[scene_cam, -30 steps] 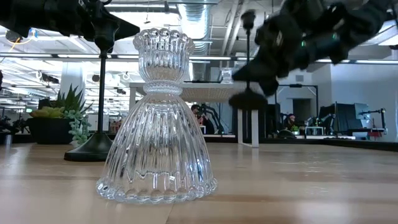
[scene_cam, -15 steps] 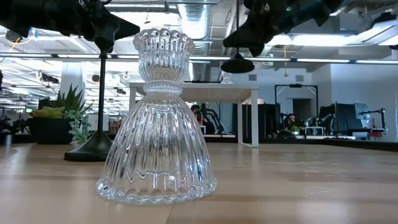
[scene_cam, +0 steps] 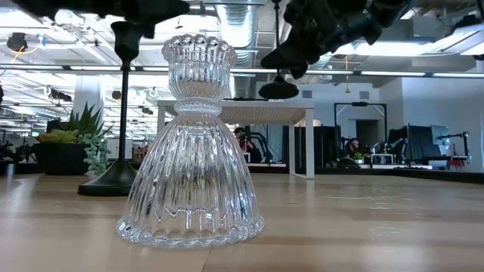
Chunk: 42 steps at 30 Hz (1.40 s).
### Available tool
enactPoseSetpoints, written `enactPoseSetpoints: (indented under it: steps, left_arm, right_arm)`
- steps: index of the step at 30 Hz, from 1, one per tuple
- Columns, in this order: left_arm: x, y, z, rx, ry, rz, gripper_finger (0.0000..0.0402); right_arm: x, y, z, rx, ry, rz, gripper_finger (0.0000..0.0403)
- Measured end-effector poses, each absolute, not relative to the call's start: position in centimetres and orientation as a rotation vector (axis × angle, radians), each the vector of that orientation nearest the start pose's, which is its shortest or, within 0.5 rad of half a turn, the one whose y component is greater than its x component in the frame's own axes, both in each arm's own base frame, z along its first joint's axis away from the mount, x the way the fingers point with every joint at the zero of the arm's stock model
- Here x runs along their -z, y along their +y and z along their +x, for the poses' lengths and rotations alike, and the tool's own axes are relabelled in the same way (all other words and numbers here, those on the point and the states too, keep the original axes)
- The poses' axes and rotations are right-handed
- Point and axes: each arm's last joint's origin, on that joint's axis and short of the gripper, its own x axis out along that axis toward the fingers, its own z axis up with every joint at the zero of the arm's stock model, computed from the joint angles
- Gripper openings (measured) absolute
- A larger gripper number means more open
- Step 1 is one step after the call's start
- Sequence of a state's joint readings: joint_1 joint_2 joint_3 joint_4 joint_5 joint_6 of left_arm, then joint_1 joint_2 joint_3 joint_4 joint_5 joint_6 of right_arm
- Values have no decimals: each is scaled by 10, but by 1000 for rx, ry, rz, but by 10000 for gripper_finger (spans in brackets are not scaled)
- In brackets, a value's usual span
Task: Pick & Place candle stick holders
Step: Put the top black metal candle stand on the shelf
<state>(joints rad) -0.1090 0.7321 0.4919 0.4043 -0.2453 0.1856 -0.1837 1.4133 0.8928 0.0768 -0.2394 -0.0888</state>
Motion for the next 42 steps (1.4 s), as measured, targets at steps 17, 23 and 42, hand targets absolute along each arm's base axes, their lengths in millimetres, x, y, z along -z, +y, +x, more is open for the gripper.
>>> enactPoseSetpoints:
  steps: [17, 23, 42]
  left_arm:
    - [-336, -5, 260, -195, -107, 158, 7]
    - [-336, -5, 269, -199, -143, 153, 35]
    - [-325, -8, 293, -149, -259, 145, 160]
  right_arm:
    - [-251, -39, 308, -162, 411, -56, 0]
    - [-251, -39, 308, -163, 409, -73, 0]
    - [-252, -39, 308, -160, 406, -74, 0]
